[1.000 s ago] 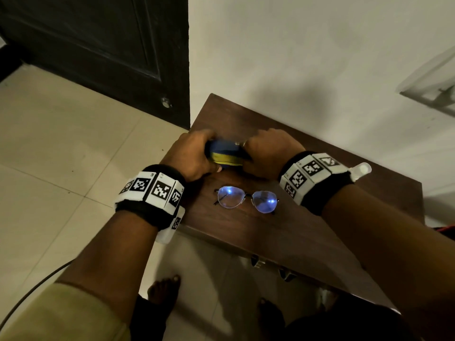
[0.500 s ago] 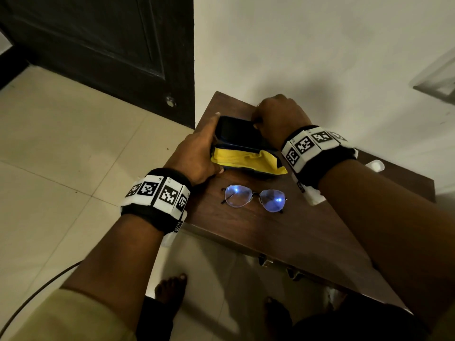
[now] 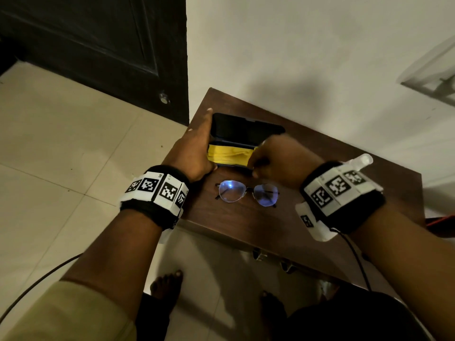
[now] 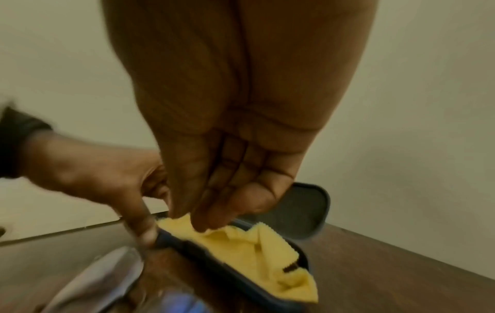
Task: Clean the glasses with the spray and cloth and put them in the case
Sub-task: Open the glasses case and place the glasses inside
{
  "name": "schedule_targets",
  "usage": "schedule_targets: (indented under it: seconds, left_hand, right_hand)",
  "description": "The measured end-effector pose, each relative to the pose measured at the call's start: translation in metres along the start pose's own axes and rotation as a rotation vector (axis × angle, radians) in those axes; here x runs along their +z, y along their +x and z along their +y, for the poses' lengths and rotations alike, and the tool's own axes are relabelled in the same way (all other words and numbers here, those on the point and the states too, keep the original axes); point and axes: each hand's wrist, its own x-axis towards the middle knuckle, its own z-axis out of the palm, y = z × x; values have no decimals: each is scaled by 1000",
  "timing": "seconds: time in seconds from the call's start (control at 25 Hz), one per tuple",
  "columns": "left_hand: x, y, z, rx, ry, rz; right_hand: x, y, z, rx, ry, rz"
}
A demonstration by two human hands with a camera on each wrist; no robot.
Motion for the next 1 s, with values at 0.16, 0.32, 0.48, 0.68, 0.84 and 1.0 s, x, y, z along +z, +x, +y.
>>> schedule_targets:
  seconds: [0.16,0.32,0.48,0.68,0.84,1.0]
  left_hand:
    - [1,-1,2,2,-15,23]
    - [1,0,4,-14,8,20]
    - [-1,-1,6,-13,-3,22]
    - [-3,-5,12,-2,-40,46]
    - [-6,-7,15,24,-71,54]
    - [-7,-10,17,48,-67,76]
  right_hand:
    - [21,-8,-3,13,-52,-143]
    - [28,-3,0,22,-25,-154]
    - [9,-4,6,27,106,-119]
    - [-25,19,9,32,42,128]
    - [-17,44,5,50,-29,122]
    - [-1,57,8,103,-76,88]
